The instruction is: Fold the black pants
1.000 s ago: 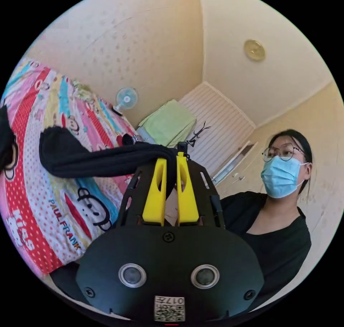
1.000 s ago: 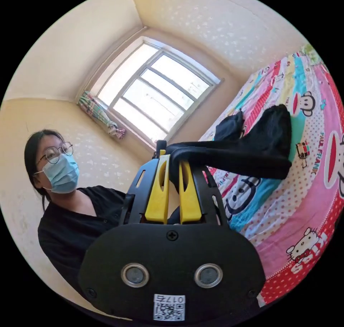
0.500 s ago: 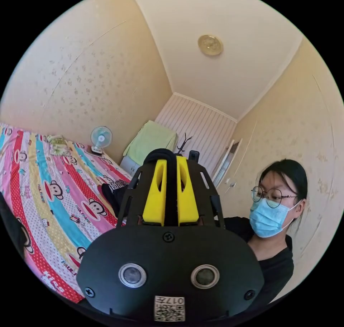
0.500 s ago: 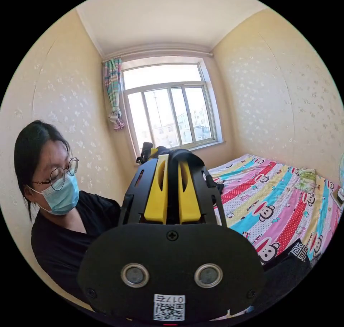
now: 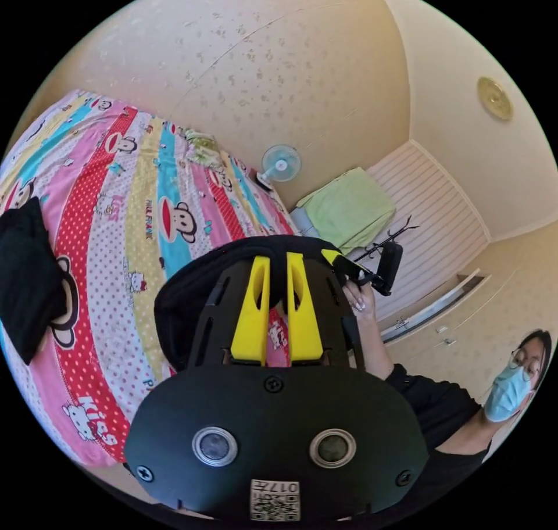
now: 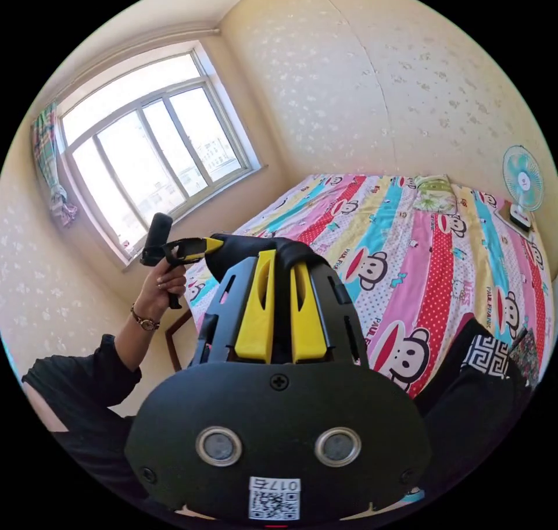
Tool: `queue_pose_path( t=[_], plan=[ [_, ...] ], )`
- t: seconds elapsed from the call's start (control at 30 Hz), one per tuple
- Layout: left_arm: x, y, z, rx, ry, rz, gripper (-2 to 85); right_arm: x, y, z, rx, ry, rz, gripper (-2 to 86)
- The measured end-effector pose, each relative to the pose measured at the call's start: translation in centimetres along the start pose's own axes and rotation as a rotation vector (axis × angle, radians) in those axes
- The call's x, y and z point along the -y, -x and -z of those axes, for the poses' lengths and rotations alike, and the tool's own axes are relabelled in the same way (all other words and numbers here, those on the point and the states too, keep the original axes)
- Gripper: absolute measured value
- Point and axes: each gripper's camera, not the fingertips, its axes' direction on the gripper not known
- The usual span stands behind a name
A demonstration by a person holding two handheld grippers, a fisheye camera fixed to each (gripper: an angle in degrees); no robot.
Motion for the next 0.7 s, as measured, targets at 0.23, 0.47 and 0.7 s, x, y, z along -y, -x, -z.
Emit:
queue_pose_path(
  t=[0.23,0.47,0.7],
  plan=[
    [-17.2,10.9,-7.5,-0.135,0.183,0.280,8.7,-21.2,-3.5,-5.8,0.075,0.228,-0.196,4.4],
    [-15.6,15.4,-1.2,-0.051,-0.152,0.369,15.9,-21.5,-8.8,0.5,0.077,0.013,-0.396,14.5],
    [-7.9,19.7,-8.9,-0.056,0.064,0.396,21.8,-17.6,-16.2,-8.2,0.302,0.165,-0.640,23.2]
  ],
)
